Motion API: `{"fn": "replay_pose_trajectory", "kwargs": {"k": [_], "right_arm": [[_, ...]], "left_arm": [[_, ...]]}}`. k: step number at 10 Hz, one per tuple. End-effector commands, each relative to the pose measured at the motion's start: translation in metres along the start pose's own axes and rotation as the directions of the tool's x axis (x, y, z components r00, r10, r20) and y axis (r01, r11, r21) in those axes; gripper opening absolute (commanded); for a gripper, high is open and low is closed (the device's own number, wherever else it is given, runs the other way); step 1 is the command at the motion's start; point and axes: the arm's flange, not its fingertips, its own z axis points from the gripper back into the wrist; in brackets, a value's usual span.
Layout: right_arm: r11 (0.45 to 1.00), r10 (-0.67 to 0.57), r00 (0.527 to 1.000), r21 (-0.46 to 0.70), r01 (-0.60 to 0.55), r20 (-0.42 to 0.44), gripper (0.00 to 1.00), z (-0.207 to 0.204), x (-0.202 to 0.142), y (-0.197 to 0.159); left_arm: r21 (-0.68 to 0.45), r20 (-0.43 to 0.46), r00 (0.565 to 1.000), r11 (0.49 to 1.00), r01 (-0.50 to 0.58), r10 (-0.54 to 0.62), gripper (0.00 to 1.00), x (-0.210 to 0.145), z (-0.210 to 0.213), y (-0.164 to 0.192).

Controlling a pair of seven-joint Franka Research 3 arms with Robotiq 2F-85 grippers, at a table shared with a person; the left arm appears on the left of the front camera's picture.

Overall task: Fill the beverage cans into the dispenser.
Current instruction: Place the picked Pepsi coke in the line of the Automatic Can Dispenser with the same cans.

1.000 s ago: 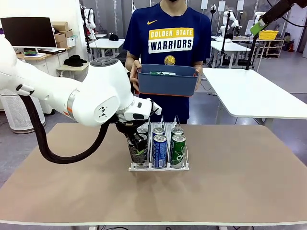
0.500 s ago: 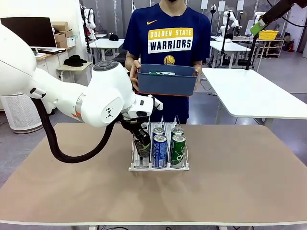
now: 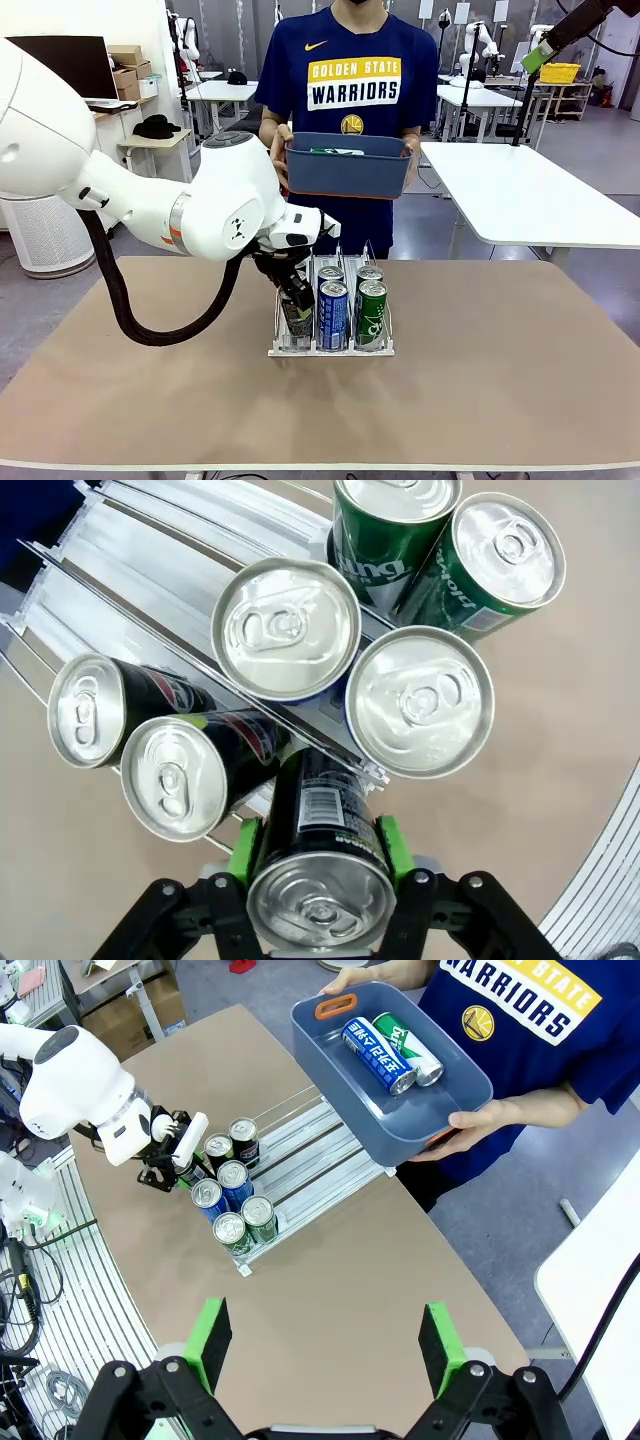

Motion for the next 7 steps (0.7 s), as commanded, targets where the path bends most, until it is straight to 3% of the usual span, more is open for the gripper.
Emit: {"fn": "replay_pose_trajectory", "kwargs": {"k": [1, 7], "right_arm": [[1.0, -0.007, 1.0, -0.001, 0.007, -0.008, 1.0, 0.0, -0.001, 0.001], [1.0, -0.007, 1.0, -0.001, 0.007, -0.008, 1.0, 0.0, -0.001, 0.001]], "left_arm": [[-0.053, -0.023, 1.0, 0.999, 0.0, -0.002, 0.58, 0.001, 0.0, 0.01], [-0.141, -0.123, 0.992, 0.99, -0.016, -0.001, 0.58, -0.004, -0.015, 0.009]]}}
